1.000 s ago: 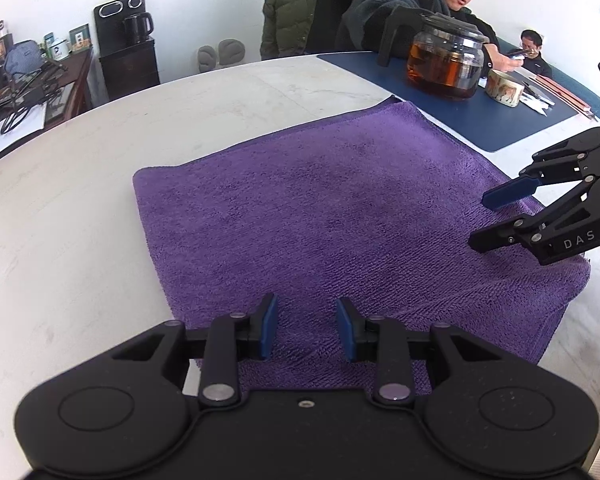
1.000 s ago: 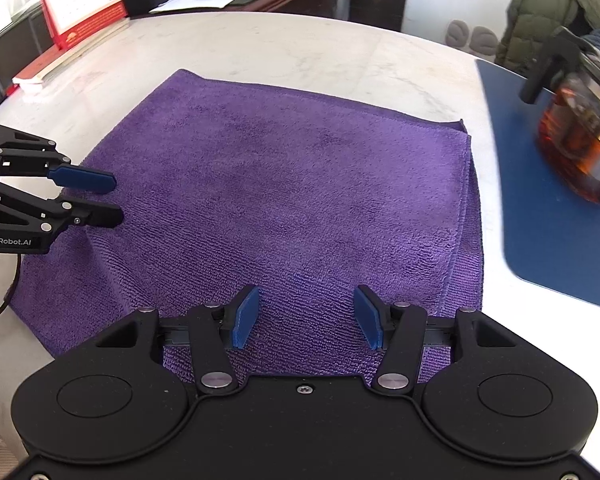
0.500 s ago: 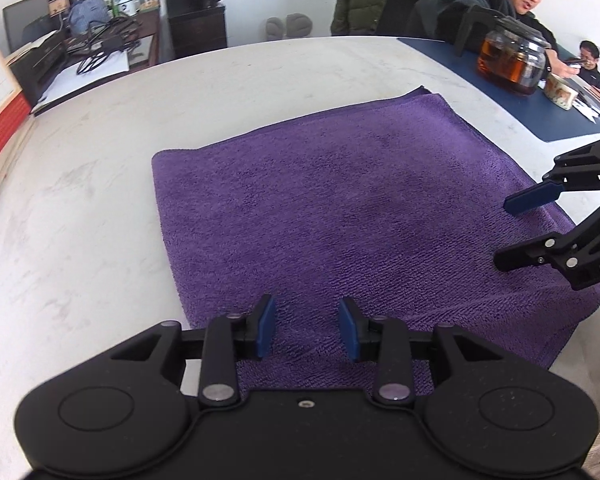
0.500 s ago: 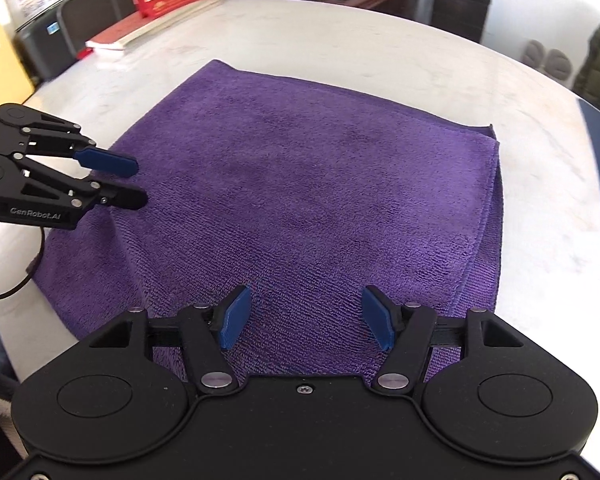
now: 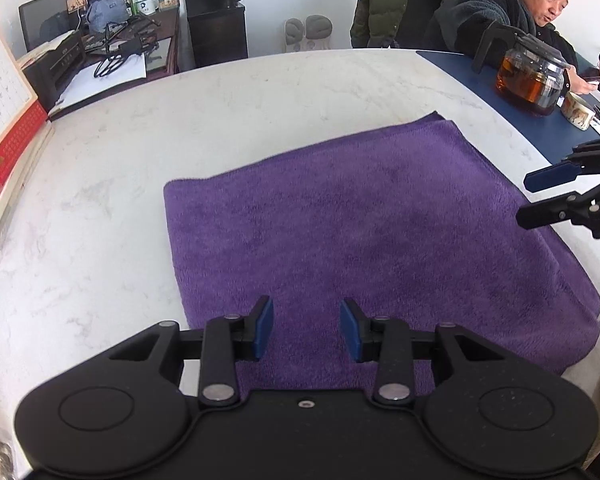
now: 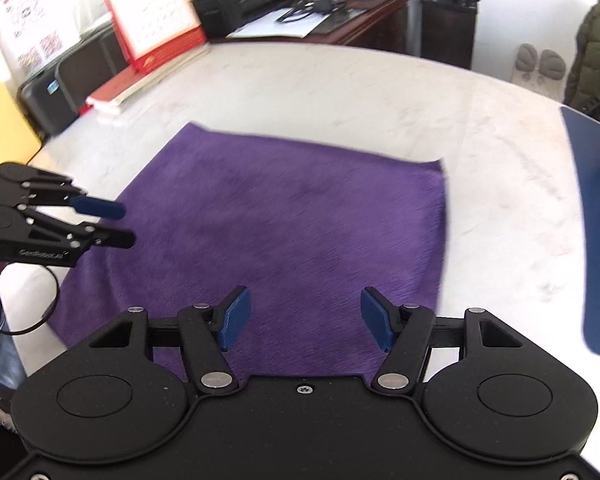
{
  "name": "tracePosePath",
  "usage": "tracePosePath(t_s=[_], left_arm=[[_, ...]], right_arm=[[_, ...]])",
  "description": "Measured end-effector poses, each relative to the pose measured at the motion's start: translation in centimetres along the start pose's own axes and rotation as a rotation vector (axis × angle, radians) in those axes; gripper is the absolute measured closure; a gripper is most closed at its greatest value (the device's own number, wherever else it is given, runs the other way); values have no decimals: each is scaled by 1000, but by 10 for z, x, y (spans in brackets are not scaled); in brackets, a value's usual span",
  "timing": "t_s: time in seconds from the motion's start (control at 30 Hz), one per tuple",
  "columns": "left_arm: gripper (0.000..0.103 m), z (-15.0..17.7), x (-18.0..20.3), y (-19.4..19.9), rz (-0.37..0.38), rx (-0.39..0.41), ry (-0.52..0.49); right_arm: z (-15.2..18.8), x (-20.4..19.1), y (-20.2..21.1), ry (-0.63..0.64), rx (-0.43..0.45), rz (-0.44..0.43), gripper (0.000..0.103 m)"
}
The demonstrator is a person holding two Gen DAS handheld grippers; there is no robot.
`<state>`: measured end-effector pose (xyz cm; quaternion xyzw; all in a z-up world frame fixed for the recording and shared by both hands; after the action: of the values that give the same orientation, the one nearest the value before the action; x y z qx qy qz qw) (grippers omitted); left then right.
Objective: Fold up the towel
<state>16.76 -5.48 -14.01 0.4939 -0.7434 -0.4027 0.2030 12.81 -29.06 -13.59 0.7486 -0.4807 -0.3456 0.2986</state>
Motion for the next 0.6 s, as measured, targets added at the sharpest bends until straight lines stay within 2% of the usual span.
tracePosePath(t_s=[0.33, 0.6], left_arm=[[68, -33, 10, -16, -4, 5, -54], [68, -55, 24, -43, 15, -6, -106]], right_arm=[[-32, 41, -15, -48, 62, -3, 42], [-59, 58, -47, -24, 54, -38, 43]])
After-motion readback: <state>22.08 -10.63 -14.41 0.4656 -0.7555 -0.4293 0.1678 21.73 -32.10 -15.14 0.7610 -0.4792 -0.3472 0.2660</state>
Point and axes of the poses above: each gripper's, at about its wrist camera, not at the fingertips, and y roughly against the way its jaws point, x to its right, z to its underside, the point moved 7 cm from there along -y, roughly the way its jaws point, and after that the axes turned 5 degrees about -z, right-handed, at the moved point
